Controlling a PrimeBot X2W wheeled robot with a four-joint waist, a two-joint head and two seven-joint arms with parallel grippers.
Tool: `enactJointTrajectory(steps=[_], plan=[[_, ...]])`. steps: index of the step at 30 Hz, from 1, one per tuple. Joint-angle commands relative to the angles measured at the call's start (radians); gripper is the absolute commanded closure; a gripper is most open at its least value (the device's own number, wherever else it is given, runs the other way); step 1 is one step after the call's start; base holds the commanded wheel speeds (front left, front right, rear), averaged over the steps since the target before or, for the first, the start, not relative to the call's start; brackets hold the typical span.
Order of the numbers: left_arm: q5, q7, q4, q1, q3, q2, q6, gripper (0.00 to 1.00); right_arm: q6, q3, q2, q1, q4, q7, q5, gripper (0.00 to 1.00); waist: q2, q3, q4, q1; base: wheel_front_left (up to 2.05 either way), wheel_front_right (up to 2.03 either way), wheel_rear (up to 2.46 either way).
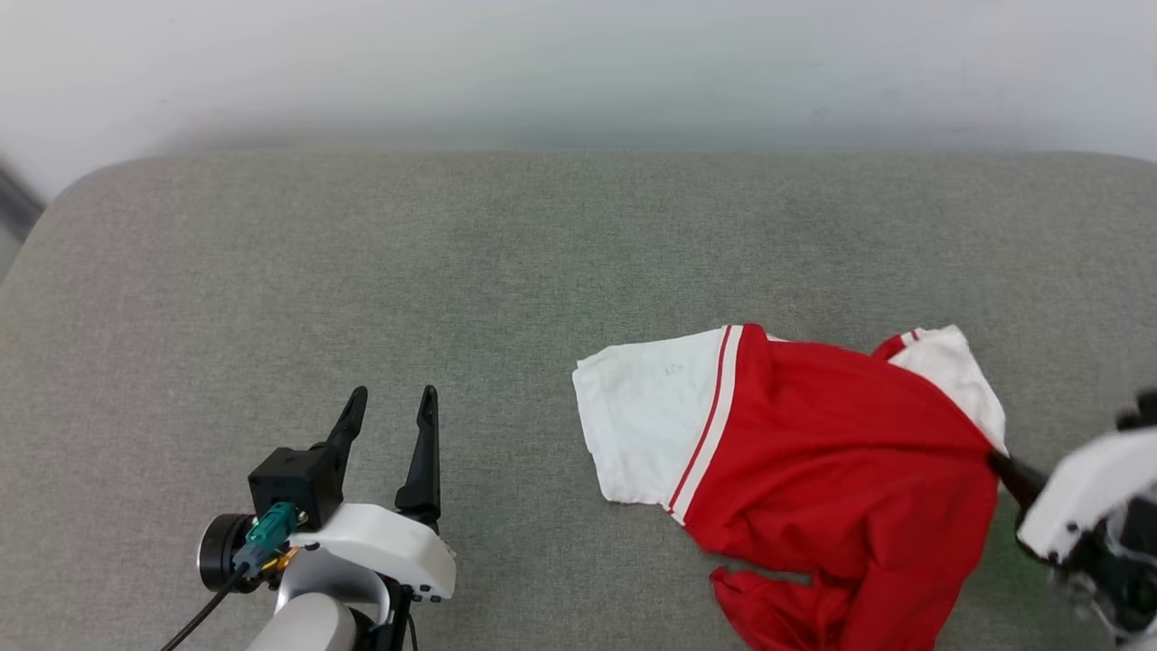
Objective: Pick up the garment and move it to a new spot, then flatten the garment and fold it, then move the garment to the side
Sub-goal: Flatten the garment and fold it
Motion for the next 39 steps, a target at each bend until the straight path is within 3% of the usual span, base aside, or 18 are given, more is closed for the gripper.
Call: enactJointTrajectory(steps=[1, 3, 4, 5, 12, 23, 32, 39], plan=[[0.001, 0.0, -0.003, 0.012, -0.001, 0.005, 0.0, 0.0, 0.0, -0.027, 0.018, 0.025, 0.007, -0.014, 0.016, 1.0, 0.0, -0.003, -0.004, 0.0, 0.0, 0.0, 0.0], [0.0, 0.003, -0.005, 0.013, -0.002, 0.007, 0.001, 0.0, 0.0, -0.093, 0.041, 0.074, 0.032, -0.051, 0.027, 1.0, 0.0, -0.004, -0.008, 0.0, 0.0, 0.0, 0.0], [-0.001, 0.004, -0.007, 0.012, -0.003, 0.008, 0.001, 0.0, 0.0, -0.117, 0.058, 0.091, 0.044, -0.067, 0.034, 0.73, 0.0, -0.004, -0.011, 0.0, 0.0, 0.0, 0.0], [-0.002, 0.004, -0.008, 0.012, -0.004, 0.009, 0.002, 0.0, 0.0, -0.133, 0.071, 0.106, 0.053, -0.086, 0.033, 0.0, 0.0, -0.005, -0.014, 0.0, 0.0, 0.0, 0.0], [-0.001, 0.016, -0.019, 0.013, -0.003, 0.021, 0.01, 0.0, 0.0, -0.12, 0.108, 0.128, 0.054, -0.259, 0.043, 0.0, 0.0, -0.007, -0.032, 0.0, 0.0, 0.0, 0.0], [-0.013, 0.013, -0.024, 0.045, 0.0, 0.03, 0.025, 0.0, 0.0, 0.007, 0.046, 0.158, -0.123, -0.606, -0.15, 0.0, 0.0, -0.059, -0.036, 0.0, 0.0, 0.0, 0.0], [0.0, 0.027, -0.046, 0.03, 0.008, 0.059, 0.036, 0.0, 0.0, 0.116, 0.084, 0.229, -0.322, -0.639, -0.274, 0.0, 0.0, -0.078, -0.074, 0.0, 0.0, 0.0, 0.0], [0.038, 0.117, -0.073, -0.153, -0.041, 0.07, -0.018, 0.0, 0.0, 0.174, 0.122, 0.249, -0.484, -0.62, -0.302, 0.0, 0.0, 0.003, -0.157, 0.0, 0.0, 0.0, 0.0]])
